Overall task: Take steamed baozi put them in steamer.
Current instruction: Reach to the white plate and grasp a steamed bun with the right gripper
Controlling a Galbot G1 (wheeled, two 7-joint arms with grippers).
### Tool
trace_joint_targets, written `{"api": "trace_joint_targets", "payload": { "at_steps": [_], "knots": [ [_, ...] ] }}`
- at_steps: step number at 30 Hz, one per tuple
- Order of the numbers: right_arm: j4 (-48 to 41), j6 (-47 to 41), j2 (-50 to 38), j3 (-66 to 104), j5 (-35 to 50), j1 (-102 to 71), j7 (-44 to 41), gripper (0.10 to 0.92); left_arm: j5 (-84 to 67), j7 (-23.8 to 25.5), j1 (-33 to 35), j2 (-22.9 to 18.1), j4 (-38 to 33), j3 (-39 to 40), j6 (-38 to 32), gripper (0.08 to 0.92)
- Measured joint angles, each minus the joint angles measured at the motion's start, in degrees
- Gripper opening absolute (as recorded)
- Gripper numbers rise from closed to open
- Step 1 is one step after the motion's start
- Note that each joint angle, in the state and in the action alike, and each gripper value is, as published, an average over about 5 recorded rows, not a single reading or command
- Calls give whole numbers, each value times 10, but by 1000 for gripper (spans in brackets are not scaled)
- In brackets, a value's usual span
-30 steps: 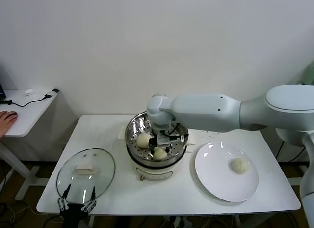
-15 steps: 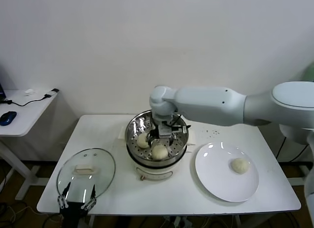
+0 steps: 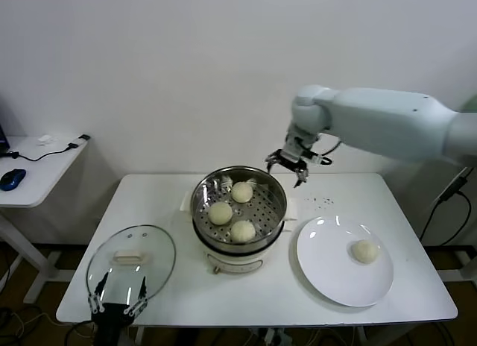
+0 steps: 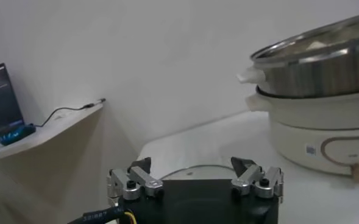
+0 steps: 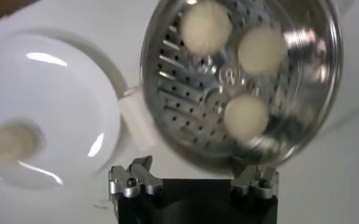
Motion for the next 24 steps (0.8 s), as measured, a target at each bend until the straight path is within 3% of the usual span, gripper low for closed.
{"api": "trace_joint_targets", "payload": {
  "at_steps": [10, 24],
  "knots": [
    [34, -166, -156, 22, 50, -63, 0, 823, -4, 2, 6, 0, -3, -3, -7, 823],
    [3, -225, -235, 159, -38, -265, -12, 823, 8, 5, 18, -9, -2, -7, -11, 823]
  ]
}}
